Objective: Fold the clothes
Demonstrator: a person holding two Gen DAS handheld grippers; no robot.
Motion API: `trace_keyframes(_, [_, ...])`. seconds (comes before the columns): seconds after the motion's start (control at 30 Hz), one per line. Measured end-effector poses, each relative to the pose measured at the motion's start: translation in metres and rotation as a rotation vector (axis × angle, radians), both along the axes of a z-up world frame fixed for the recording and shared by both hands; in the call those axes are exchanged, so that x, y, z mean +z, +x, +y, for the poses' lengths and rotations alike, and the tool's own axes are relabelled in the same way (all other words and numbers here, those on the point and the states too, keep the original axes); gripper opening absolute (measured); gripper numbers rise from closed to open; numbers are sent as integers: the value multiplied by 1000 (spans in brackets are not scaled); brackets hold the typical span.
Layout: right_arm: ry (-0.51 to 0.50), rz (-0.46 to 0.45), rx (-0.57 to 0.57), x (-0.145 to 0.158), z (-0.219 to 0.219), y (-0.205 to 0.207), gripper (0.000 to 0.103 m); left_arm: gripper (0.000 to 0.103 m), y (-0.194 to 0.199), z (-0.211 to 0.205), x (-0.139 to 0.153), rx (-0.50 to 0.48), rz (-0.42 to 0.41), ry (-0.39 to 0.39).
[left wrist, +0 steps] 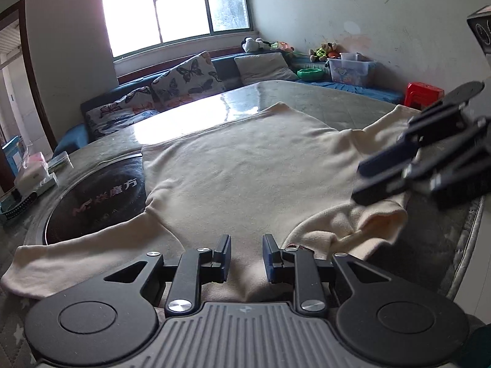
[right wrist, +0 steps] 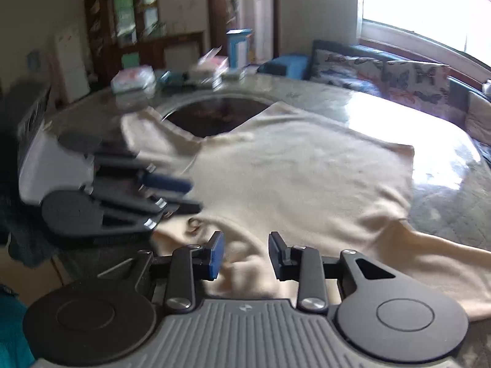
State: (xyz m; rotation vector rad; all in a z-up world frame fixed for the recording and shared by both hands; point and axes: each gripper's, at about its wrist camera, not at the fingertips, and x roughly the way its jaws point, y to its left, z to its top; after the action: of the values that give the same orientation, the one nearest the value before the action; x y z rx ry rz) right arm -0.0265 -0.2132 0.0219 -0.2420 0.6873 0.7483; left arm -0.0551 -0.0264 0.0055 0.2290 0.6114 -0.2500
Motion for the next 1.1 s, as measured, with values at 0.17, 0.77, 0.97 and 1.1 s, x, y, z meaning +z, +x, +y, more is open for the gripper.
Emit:
trace_keyframes(0.17, [16, -31, -239, 3, -52, 22, 32, 25, 1, 2, 11, 9, -18, -12])
trace_keyframes(0.77, [122, 12, -958, -38, -239, 79, 31, 37, 12, -28, 28, -26, -40, -44])
trace_keyframes(0.97, [107, -20, -960, -35, -234, 83, 5, 40, 19, -45, 28, -42, -38, -47])
trace_keyframes(1.1, [118, -92, -949, -16, -236, 71, 4, 40, 24, -63, 25, -85, -23, -43])
